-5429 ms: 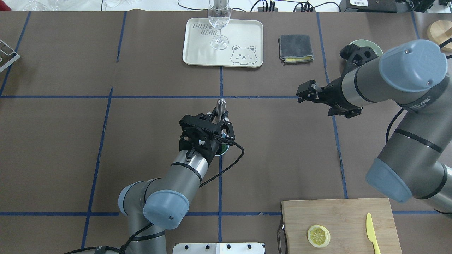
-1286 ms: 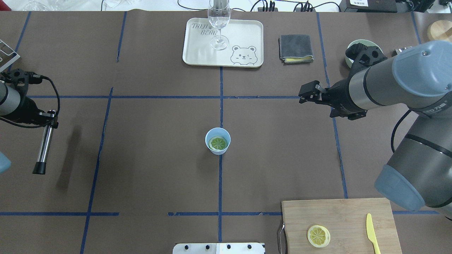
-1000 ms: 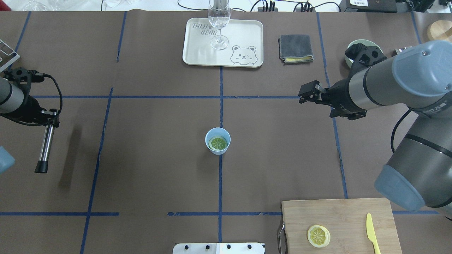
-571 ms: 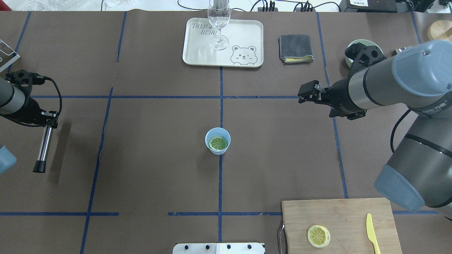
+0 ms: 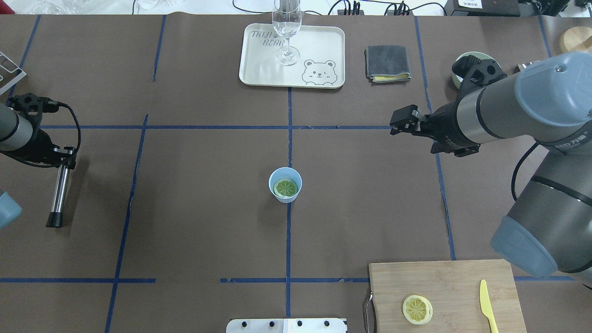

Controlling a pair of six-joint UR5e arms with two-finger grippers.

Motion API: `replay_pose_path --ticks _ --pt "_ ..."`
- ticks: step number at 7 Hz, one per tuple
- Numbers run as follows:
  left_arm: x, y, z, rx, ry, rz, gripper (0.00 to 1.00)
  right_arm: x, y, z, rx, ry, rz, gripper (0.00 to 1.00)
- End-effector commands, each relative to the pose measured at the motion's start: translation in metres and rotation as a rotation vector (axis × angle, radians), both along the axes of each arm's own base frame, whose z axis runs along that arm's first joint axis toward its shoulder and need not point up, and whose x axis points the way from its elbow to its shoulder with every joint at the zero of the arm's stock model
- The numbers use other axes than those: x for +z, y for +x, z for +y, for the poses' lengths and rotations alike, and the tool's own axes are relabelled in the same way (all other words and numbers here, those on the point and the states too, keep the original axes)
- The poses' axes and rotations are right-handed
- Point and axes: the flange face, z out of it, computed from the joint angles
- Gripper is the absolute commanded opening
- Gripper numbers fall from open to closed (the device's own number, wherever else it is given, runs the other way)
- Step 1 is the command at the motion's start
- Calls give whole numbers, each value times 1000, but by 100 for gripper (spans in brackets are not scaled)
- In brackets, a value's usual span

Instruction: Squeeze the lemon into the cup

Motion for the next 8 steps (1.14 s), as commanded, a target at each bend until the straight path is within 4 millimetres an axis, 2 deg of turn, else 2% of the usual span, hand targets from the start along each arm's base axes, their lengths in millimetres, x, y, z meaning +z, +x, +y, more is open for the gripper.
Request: replay_pose_path --ticks 1,2,3,4,5,6,7,8 --pt "-3 -1 0 8 13 3 100 -1 1 0 1 2 -1 100" --pt "-17 -2 0 7 36 18 100 -2 1 1 1 2 -1 100" --pt "-41 -9 2 7 82 45 100 -2 4 3 0 4 -3 100" --pt "-61 -32 -6 -31 120 67 100 5 6 3 0 -8 9 100" --pt "-68 -70 -20 -2 234 67 100 26 8 5 -12 -19 41 100" --pt "-65 -108 -32 -10 289 45 100 40 13 5 -44 10 80 100" --pt "-50 -137 -24 29 309 57 100 58 33 -6 -73 48 124 100" --pt "-46 -177 -27 53 338 104 100 87 68 -27 -127 56 152 100"
